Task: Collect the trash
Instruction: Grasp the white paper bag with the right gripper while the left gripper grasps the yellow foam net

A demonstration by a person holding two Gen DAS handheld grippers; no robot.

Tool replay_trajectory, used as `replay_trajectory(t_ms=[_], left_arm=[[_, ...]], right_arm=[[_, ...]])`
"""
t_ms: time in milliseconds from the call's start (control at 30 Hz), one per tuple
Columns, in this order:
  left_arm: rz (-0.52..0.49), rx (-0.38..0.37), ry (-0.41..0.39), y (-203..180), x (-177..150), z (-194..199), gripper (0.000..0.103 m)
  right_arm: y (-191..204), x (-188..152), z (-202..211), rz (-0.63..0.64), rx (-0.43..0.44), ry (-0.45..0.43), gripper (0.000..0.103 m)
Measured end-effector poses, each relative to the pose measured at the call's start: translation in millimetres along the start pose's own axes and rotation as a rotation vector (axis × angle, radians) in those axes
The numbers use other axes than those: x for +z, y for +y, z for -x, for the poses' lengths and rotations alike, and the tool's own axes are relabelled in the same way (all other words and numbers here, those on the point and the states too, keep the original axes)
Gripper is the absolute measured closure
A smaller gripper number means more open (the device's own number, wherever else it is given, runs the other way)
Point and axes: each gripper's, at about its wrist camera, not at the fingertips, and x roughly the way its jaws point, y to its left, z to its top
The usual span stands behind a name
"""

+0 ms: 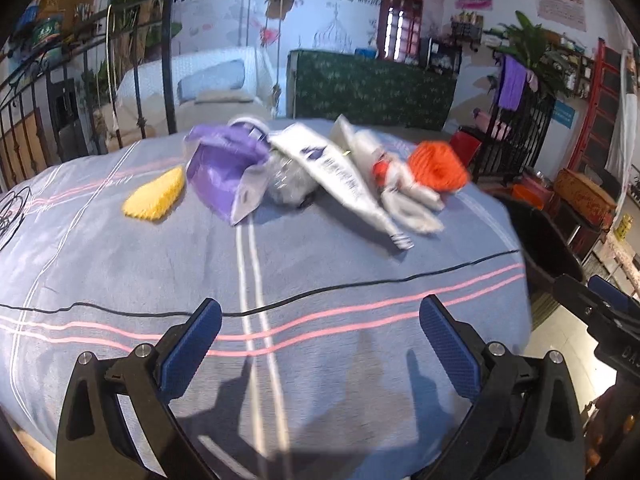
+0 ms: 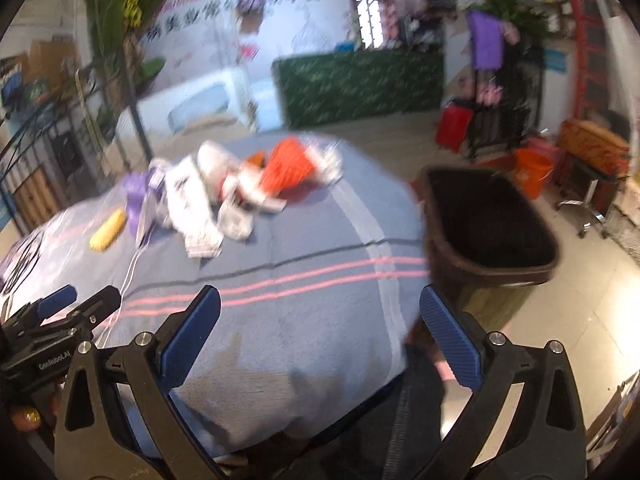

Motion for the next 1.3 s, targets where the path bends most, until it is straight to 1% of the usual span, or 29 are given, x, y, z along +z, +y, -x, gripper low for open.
replay_trajectory(t_ms=[100,133,200,300,433,467,500,533,600,733,767,833,900,933,1000,1067,1167,1300], left_arm=[[-0.03,0.044,0.034,18,-2,-10,0.005],[-0.031,0.061,0.048,27,-1,-13,0.005],[-0.014,0.07,0.065,42,2,-17,0.005],[0.018,0.08,0.094,62,6,-22,0.005],[0.05,0.096,0.134,86,11,-30,0.005],[0.06,0.096,0.14,93,14,-30,0.005],[0.063,0.098,0.138,97,15,-31,0.005],[0.064,0.103,0.134,101,17,-31,0.005],[0.062,0.105,0.141,105,22,-32,0.005],[0.079,0.093,0.163,114,27,-38,0.005],[0.08,0.095,0.171,117,29,-40,0.005],[0.072,0.096,0.181,121,32,-43,0.005],[0.07,0.084,0.196,127,35,-48,0.005],[0.077,0.077,0.212,132,38,-52,0.005],[0.098,0.07,0.233,141,41,-58,0.005],[0.124,0.069,0.252,152,44,-64,0.005],[0.14,0.074,0.273,165,51,-74,0.005],[0.1,0.097,0.296,172,69,-93,0.006]], right_arm=[[10,1,-32,0.006,0.067,0.104,0.004],[15,1,-42,0.016,0.093,0.132,0.004],[27,6,-59,0.045,0.135,0.182,0.004],[47,17,-76,0.079,0.218,0.224,0.004],[79,35,-95,0.172,0.251,0.234,0.005],[88,38,-101,0.199,0.251,0.241,0.007],[96,42,-108,0.227,0.246,0.251,0.01],[102,45,-113,0.245,0.247,0.259,0.018],[115,49,-122,0.289,0.253,0.283,0.026],[141,58,-148,0.392,0.202,0.31,0.029],[144,60,-154,0.402,0.189,0.32,0.031],[148,63,-164,0.408,0.175,0.34,0.037],[151,65,-170,0.416,0.173,0.351,0.056],[152,65,-170,0.423,0.166,0.35,0.061],[153,66,-172,0.434,0.154,0.339,0.075],[147,69,-168,0.424,0.161,0.335,0.086],[144,73,-160,0.404,0.182,0.307,0.092],[145,78,-146,0.384,0.215,0.272,0.093]])
